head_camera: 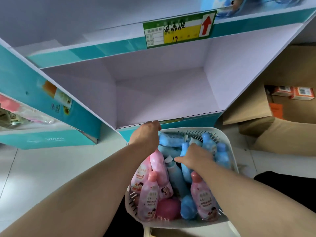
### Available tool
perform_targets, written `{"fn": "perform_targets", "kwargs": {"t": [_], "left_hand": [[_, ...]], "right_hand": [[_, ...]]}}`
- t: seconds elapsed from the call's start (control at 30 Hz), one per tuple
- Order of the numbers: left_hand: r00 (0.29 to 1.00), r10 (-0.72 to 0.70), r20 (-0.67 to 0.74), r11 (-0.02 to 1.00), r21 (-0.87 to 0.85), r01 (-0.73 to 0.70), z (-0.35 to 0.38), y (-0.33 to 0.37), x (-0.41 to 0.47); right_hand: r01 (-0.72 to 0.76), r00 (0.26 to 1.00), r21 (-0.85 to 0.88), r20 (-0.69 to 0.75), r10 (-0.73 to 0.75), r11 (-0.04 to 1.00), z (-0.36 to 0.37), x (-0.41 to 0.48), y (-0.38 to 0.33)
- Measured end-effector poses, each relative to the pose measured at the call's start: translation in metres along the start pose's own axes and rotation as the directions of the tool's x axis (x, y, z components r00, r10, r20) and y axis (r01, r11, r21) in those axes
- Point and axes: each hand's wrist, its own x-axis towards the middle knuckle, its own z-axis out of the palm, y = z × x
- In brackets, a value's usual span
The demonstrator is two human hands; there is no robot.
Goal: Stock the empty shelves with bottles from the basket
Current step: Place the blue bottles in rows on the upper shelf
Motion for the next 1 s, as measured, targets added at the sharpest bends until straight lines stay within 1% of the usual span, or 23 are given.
{"fn": "perform_targets", "kwargs": {"t": [0.1,0.17,0.27,0.37,0.43,0.5,0.6,0.7,0.83,0.9,1.0], "left_hand": [[0.999,-0.033,0.001,0.999,0.019,0.033,-0.002,-0.002,0.004],[0.998,-0.050,0.031,0.997,0.056,0.049,0.000,-0.002,0.004],[0.993,-0.089,0.083,0.995,0.059,0.085,0.007,-0.002,0.003],[0.984,-0.127,0.125,0.992,0.024,0.125,0.016,0.004,0.002],[0.981,-0.155,0.119,0.988,-0.011,0.157,0.019,0.007,0.001],[0.983,-0.160,0.090,0.985,-0.050,0.165,0.022,0.010,0.001],[0.992,-0.111,0.058,0.988,-0.102,0.116,0.026,0.013,0.004],[0.998,-0.062,-0.008,0.979,-0.194,0.060,0.024,0.017,0.009],[0.999,0.036,-0.010,0.957,-0.288,-0.037,0.022,0.027,0.005],[0.999,0.047,-0.011,0.943,-0.329,-0.048,0.021,0.030,-0.004],[0.999,0.031,-0.040,0.923,-0.383,-0.044,0.017,0.030,-0.019]], "right_hand": [[-0.038,0.999,-0.008,-0.018,0.038,0.999,0.000,0.005,-0.002],[-0.059,0.997,0.038,-0.052,0.061,0.997,-0.002,0.005,0.000],[0.033,0.993,0.112,-0.113,-0.020,0.993,-0.008,-0.002,0.010],[0.136,0.984,0.260,-0.150,-0.100,0.956,-0.015,-0.011,0.024],[0.167,0.981,0.369,-0.159,-0.115,0.914,-0.019,-0.013,0.032],[0.180,0.979,0.441,-0.165,-0.117,0.879,-0.022,-0.011,0.037],[0.231,0.968,0.500,-0.208,-0.143,0.835,-0.020,-0.006,0.042],[0.282,0.951,0.561,-0.272,-0.148,0.778,-0.020,-0.002,0.045],[0.321,0.935,0.595,-0.325,-0.145,0.737,-0.022,-0.006,0.046],[0.327,0.932,0.619,-0.335,-0.137,0.714,-0.026,-0.012,0.048],[0.348,0.913,0.616,-0.393,-0.107,0.707,-0.033,-0.023,0.050]]}}
